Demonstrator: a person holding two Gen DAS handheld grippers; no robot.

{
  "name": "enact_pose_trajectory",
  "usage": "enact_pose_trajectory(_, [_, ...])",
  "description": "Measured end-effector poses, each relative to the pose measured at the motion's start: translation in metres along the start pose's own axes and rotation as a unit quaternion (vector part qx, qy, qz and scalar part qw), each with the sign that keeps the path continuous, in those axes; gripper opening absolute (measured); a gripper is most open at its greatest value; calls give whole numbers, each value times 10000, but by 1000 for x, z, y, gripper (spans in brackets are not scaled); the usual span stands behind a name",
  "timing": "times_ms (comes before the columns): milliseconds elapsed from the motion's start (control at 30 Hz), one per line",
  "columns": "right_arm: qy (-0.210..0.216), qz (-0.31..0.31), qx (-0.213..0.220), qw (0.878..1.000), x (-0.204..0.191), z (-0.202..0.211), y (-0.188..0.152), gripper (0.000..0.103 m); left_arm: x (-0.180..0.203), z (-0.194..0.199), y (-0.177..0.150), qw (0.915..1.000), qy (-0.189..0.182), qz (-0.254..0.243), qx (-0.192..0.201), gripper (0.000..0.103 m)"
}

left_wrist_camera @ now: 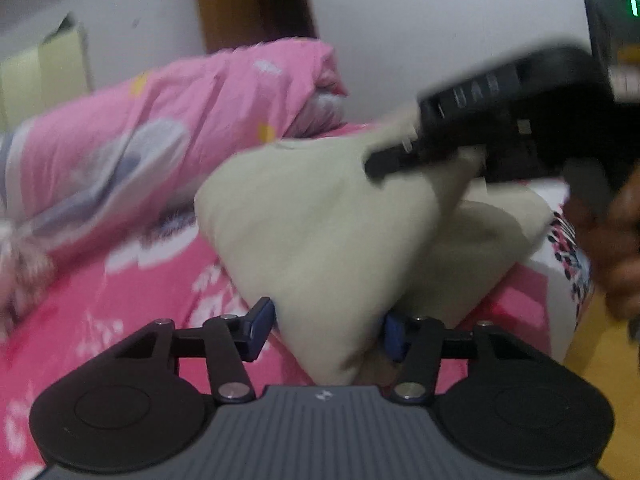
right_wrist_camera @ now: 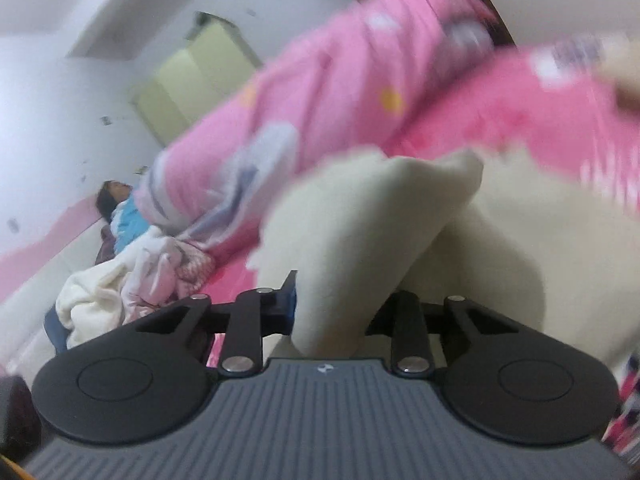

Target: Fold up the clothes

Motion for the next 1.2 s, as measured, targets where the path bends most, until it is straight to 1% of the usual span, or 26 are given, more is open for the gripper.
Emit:
enact_pose_trajectory(33, [48, 188, 130, 9997, -4, 6, 5, 24, 5, 3, 3, 9999, -1, -153, 59, 56])
enact_pose_trajectory(100, [-43, 212, 207, 9996, 7, 10, 8, 23, 15, 3, 6, 9989, -1, -450, 136, 56])
enact_pose_trajectory(200, [-292, -137, 123, 9994, 40, 10, 1, 23, 32, 0, 7, 9966, -8, -801, 168, 57])
enact_pose_trajectory(267, [-263, -266, 219, 9991, 46, 13, 2, 22, 40, -1, 7, 9951, 18, -968, 191, 57])
enact_pose_trajectory(367, [-205, -375, 391, 9983, 52, 19, 6, 22, 44, -1, 13, 9951, -85, -963, 211, 57])
enact_pose_trajectory(433, [-113, -34, 605, 9981, 43, 25, 19, 22, 47, -2, 17, 9954, -188, -916, 223, 57])
enact_pose_trajectory(467, [-124, 29, 635, 9979, 45, 26, 23, 22, 49, -3, 18, 9953, -221, -920, 214, 57])
enact_pose_trajectory(533, [-227, -95, 555, 9982, 60, 24, 18, 22, 53, -7, 18, 9949, -272, -951, 169, 57])
enact_pose_trajectory(600, [-250, -457, 450, 9976, 80, 23, 5, 22, 58, -9, 15, 9939, -298, -1052, 130, 58])
enact_pose_trajectory(700, [-279, -918, 315, 9949, 105, 21, -10, 22, 60, -4, 11, 9915, -210, -1278, 130, 59])
enact_pose_trajectory(767, [-269, -776, 356, 9960, 98, 21, -4, 22, 59, 1, 9, 9907, -137, -1350, 105, 59])
enact_pose_trajectory(833, [-243, -770, 362, 9961, 99, 22, -2, 22, 54, 5, 6, 9918, 53, -1275, 28, 60])
enact_pose_trajectory(900, [-221, -793, 352, 9960, 101, 21, -1, 22, 46, 5, 1, 9941, 274, -1051, -76, 65])
enact_pose_trajectory(933, [-221, -876, 311, 9954, 104, 20, -4, 22, 42, 5, 0, 9954, 335, -893, -113, 65])
enact_pose_trajectory(1000, [-198, -925, 320, 9950, 104, 21, -5, 22, 36, 8, 0, 9976, 391, -551, -132, 64])
enact_pose_trajectory(1100, [-121, -816, 393, 9958, 98, 27, 3, 22, 30, 12, -2, 9984, 514, -184, -154, 64])
enact_pose_trajectory(1167, [-154, -715, 326, 9968, 99, 27, 0, 22, 25, 12, -8, 9983, 476, 90, -320, 64])
enact_pose_trajectory(1200, [-191, -753, 263, 9966, 104, 25, -7, 22, 23, 11, -12, 9980, 396, 234, -431, 64])
Point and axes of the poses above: each gripper's, at about its wrist camera, not at the fingertips, and z roughly against the way its jaws point, x to its right, y to its top, the point moved 6 cm from there along -z, roughly the way its jaws point, and after that the axes turned 7 degrees about x, right-handed, at the moved point
